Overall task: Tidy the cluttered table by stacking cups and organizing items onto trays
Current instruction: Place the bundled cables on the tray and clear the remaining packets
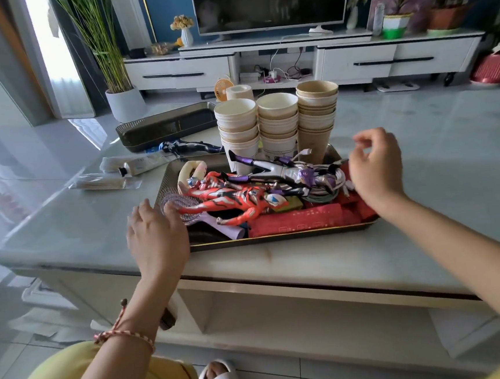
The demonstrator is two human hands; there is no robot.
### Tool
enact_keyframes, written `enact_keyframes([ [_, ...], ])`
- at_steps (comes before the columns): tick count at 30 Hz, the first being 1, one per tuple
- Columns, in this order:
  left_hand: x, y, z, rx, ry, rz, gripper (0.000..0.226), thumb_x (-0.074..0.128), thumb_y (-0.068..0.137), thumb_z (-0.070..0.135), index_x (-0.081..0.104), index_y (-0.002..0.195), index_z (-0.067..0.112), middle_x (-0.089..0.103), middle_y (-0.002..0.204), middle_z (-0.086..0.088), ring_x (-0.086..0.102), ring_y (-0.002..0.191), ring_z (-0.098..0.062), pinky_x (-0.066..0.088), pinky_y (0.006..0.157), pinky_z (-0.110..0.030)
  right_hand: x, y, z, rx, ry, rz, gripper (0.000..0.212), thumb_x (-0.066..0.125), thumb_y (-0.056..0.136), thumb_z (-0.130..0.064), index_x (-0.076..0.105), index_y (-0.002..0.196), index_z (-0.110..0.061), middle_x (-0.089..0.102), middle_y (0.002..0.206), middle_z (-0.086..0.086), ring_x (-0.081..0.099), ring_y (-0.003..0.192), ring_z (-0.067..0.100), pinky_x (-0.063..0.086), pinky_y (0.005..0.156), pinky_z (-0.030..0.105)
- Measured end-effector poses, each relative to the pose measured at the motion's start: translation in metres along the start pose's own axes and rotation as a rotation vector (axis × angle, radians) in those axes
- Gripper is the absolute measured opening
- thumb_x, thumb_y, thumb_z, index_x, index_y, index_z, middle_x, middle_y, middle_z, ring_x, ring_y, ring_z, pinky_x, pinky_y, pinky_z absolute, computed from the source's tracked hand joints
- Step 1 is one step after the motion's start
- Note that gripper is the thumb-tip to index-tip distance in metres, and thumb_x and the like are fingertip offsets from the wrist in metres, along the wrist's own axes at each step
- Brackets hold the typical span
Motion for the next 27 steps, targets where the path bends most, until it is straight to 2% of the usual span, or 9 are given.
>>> enact_keyframes([
  [3, 0.006, 0.003, -0.003, -0.101, -0.096, -0.041, 0.042, 0.034, 0.098, 0.030, 0.047, 0.119, -0.003, 0.050, 0.125, -0.026, 0.042, 0.118, -0.038, 0.031, 0.097, -0.042, 0.000, 0.011, 0.043, 0.300, -0.199, -0.330, 0.030, 0.050, 0.090, -0.015, 0.057, 0.117, -0.004, 0.055, 0.122, 0.020, 0.054, 0.109, 0.034, 0.041, 0.085, 0.031],
  [6, 0.005, 0.008, -0.002, -0.193, -0.251, 0.043, 0.036, 0.037, 0.095, 0.025, 0.052, 0.112, -0.003, 0.056, 0.118, -0.026, 0.049, 0.110, -0.038, 0.038, 0.094, -0.043, 0.007, 0.008, 0.056, 0.286, -0.160, -0.492, 0.030, 0.049, 0.094, -0.025, 0.064, 0.103, 0.000, 0.064, 0.107, 0.022, 0.057, 0.097, 0.033, 0.037, 0.071, 0.030],
  [9, 0.004, 0.006, -0.001, -0.277, -0.346, 0.072, 0.039, 0.039, 0.093, 0.023, 0.048, 0.124, 0.001, 0.054, 0.123, -0.023, 0.050, 0.112, -0.036, 0.039, 0.093, -0.041, 0.009, 0.007, 0.055, 0.249, -0.130, -0.476, 0.034, 0.052, 0.093, -0.027, 0.066, 0.089, 0.003, 0.066, 0.091, 0.024, 0.055, 0.080, 0.029, 0.032, 0.063, 0.029],
  [11, 0.006, 0.001, 0.002, -0.274, -0.370, 0.048, 0.040, 0.039, 0.093, 0.023, 0.046, 0.127, 0.003, 0.054, 0.123, -0.021, 0.051, 0.109, -0.035, 0.040, 0.090, -0.040, 0.009, 0.010, 0.058, 0.283, -0.146, -0.443, 0.031, 0.054, 0.092, -0.027, 0.068, 0.089, 0.000, 0.066, 0.094, 0.023, 0.058, 0.085, 0.031, 0.033, 0.064, 0.028],
  [15, 0.019, -0.015, 0.022, -0.192, -0.429, -0.031, 0.041, 0.038, 0.095, 0.024, 0.042, 0.131, 0.005, 0.053, 0.125, -0.019, 0.048, 0.100, -0.024, 0.037, 0.084, -0.033, -0.008, 0.026, 0.078, 0.355, -0.231, -0.389, 0.024, 0.054, 0.090, -0.024, 0.067, 0.092, -0.004, 0.066, 0.101, 0.022, 0.060, 0.096, 0.036, 0.037, 0.069, 0.028],
  [20, 0.045, -0.031, 0.052, -0.112, -0.458, -0.145, 0.042, 0.038, 0.097, 0.028, 0.039, 0.133, 0.007, 0.053, 0.126, -0.016, 0.046, 0.096, -0.019, 0.035, 0.081, -0.028, -0.040, 0.049, 0.108, 0.354, -0.315, -0.395, 0.029, 0.054, 0.091, -0.022, 0.067, 0.084, 0.002, 0.065, 0.093, 0.025, 0.057, 0.084, 0.034, 0.034, 0.063, 0.029],
  [23, 0.062, -0.039, 0.069, -0.065, -0.472, -0.207, 0.043, 0.038, 0.097, 0.030, 0.038, 0.134, 0.008, 0.053, 0.126, -0.014, 0.045, 0.096, -0.017, 0.036, 0.080, -0.028, -0.060, 0.060, 0.125, 0.423, -0.321, -0.312, 0.034, 0.053, 0.090, -0.026, 0.063, 0.072, 0.001, 0.064, 0.088, 0.026, 0.052, 0.073, 0.029, 0.031, 0.053, 0.031],
  [25, 0.071, -0.043, 0.078, -0.040, -0.491, -0.243, 0.043, 0.038, 0.097, 0.030, 0.038, 0.134, 0.008, 0.054, 0.124, -0.012, 0.046, 0.096, -0.017, 0.037, 0.080, -0.028, -0.069, 0.065, 0.133, 0.455, -0.300, -0.255, 0.035, 0.052, 0.091, -0.028, 0.064, 0.077, 0.001, 0.064, 0.094, 0.027, 0.053, 0.079, 0.032, 0.033, 0.058, 0.032],
  [27, 0.083, -0.048, 0.087, -0.020, -0.505, -0.280, 0.042, 0.039, 0.097, 0.029, 0.039, 0.134, 0.008, 0.057, 0.107, -0.002, 0.049, 0.088, -0.013, 0.036, 0.078, -0.028, -0.079, 0.069, 0.141, 0.472, -0.286, -0.201, 0.036, 0.050, 0.092, -0.030, 0.066, 0.090, 0.003, 0.063, 0.104, 0.027, 0.056, 0.093, 0.037, 0.035, 0.069, 0.031],
])
Point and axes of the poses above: each hand's wrist, its own y-axis towards the middle knuckle, its own x-axis out of the palm, z = x × y, the point moved 2 cm from there along y, towards the middle knuckle
